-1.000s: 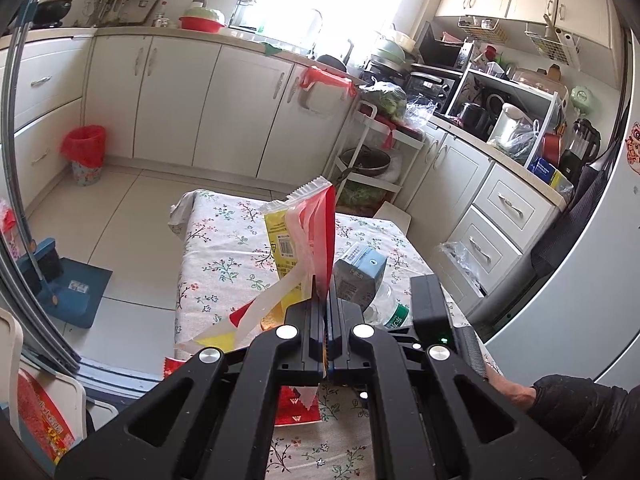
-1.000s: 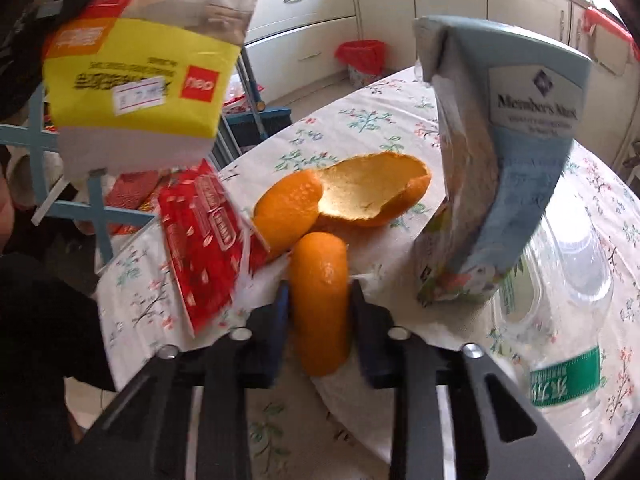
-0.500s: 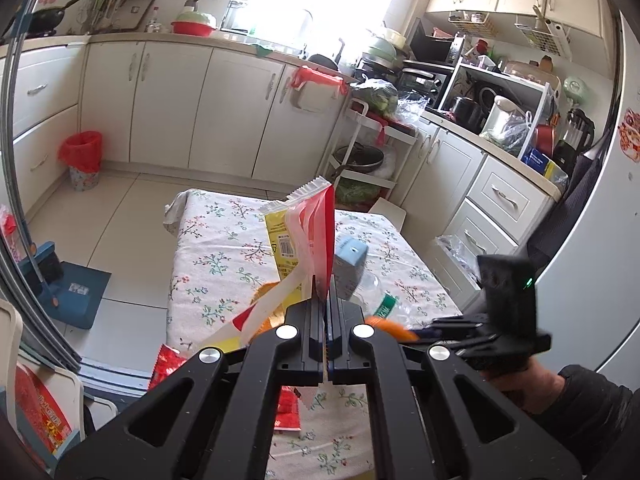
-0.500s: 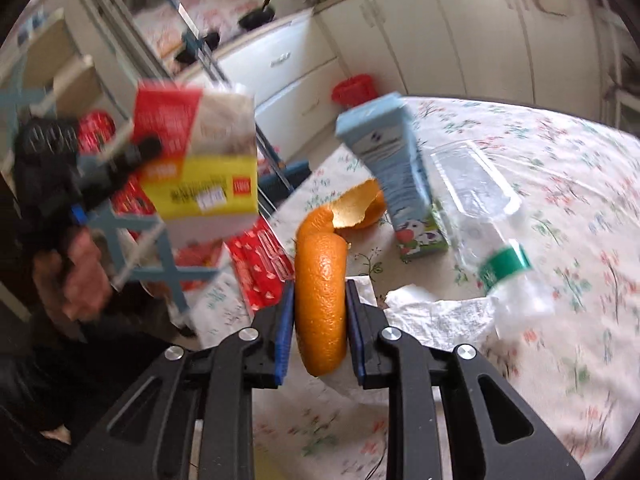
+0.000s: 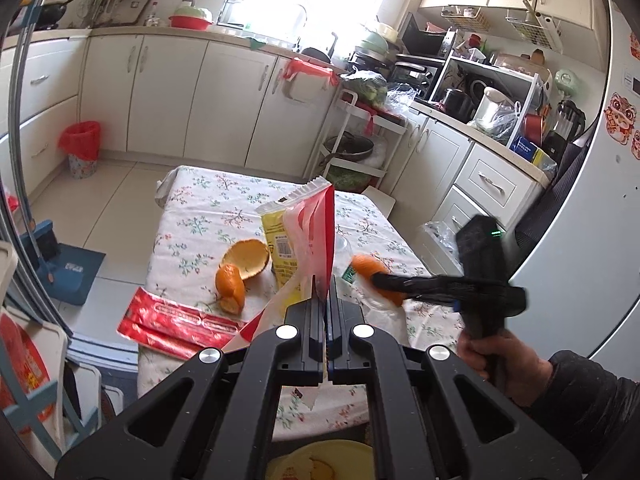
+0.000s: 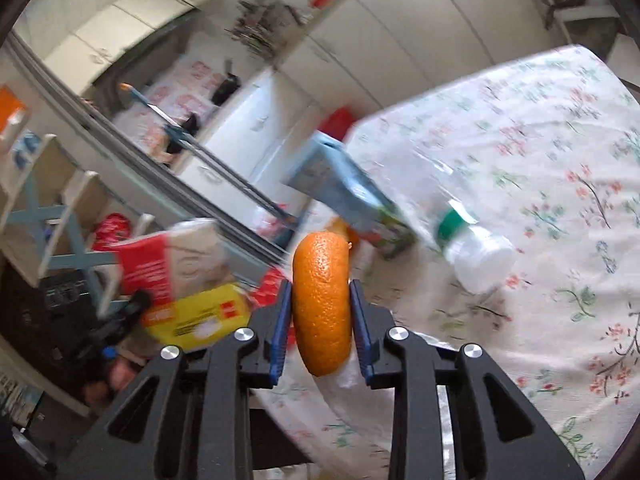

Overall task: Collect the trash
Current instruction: 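Lift the orange peel with the right gripper, keeping the wrapper in the left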

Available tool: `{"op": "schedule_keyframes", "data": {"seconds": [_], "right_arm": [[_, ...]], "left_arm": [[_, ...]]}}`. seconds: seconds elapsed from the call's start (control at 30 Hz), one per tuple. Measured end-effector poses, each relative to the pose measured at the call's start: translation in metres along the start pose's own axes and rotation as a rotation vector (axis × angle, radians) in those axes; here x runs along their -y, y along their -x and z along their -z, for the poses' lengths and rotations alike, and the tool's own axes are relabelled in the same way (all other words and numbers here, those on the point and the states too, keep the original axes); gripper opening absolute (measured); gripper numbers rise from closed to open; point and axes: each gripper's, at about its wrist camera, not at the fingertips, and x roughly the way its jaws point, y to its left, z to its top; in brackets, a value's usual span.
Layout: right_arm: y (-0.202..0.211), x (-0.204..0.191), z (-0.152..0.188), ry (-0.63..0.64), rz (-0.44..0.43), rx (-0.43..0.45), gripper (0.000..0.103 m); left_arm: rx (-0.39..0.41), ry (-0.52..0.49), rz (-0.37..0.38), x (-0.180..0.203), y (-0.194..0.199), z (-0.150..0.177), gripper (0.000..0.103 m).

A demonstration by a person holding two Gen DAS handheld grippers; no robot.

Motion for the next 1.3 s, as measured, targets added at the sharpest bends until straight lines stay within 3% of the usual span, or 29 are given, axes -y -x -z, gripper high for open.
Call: {"op": "schedule_keyframes", "data": {"seconds": [0.13,0.2,0.3,0.4,0.53,0.6,0.67,0.77,0.9,1.0,1.07,1.13,1.23,1.27,1.3], "right_arm": [[-0.030,-0.001,0.012,0.054,0.096,-0.093,0.035],[-0.039,-0.011,0.014,0.115,0.143,-0.115,0.052],[-0.040,-0.030,0.014,0.230,0.209,-0.101,0.061],[-0.051,-0.049,0.015,0.335,0.261,-0.111,0.062],[-0.085,-0.062,0.031,0.488,0.360,-0.197,0.062],[-0.094,-0.067,0.038,0.561,0.414,-0.212,0.046],[-0.091,-0.069,0.037,0.569,0.399,-0.196,0.030],[-0.073,-0.070,0.026,0.517,0.324,-0.114,0.029],[-0.036,-0.055,0.005,0.326,0.143,0.016,0.029],[-0.005,-0.037,-0.006,0.158,-0.041,0.110,0.028],[0.010,-0.028,-0.008,0.100,-0.107,0.155,0.028],[0.023,-0.023,-0.010,0.067,-0.141,0.186,0.028],[0.024,-0.023,-0.011,0.087,-0.093,0.165,0.028],[0.017,-0.026,-0.008,0.092,-0.075,0.148,0.033],[0.007,-0.030,-0.007,0.111,-0.036,0.124,0.052]], "left_arm": [[-0.008,0.008,-0.001,0.002,-0.001,0.005,0.001],[-0.009,0.014,-0.004,0.002,-0.002,0.006,0.001],[-0.007,0.016,-0.007,-0.001,-0.002,0.005,0.001],[-0.005,0.008,-0.008,-0.001,-0.003,0.004,0.001],[-0.004,-0.011,-0.007,0.001,-0.004,0.002,0.001],[0.001,-0.013,-0.006,0.001,-0.003,0.000,0.001],[0.012,-0.006,-0.005,-0.001,0.000,-0.001,0.001],[0.025,0.010,-0.001,-0.004,0.003,-0.003,0.001],[0.027,0.018,-0.001,-0.006,0.005,-0.001,0.001],[0.035,0.017,-0.001,-0.005,0.010,0.000,0.001],[0.045,0.020,0.001,-0.005,0.013,0.000,0.001],[0.056,0.028,0.003,-0.004,0.018,0.001,0.001],[0.064,0.027,-0.002,-0.001,0.026,0.007,0.001],[0.060,0.032,-0.004,0.000,0.027,0.010,0.001],[0.056,0.035,-0.004,0.000,0.027,0.012,0.001]]}}
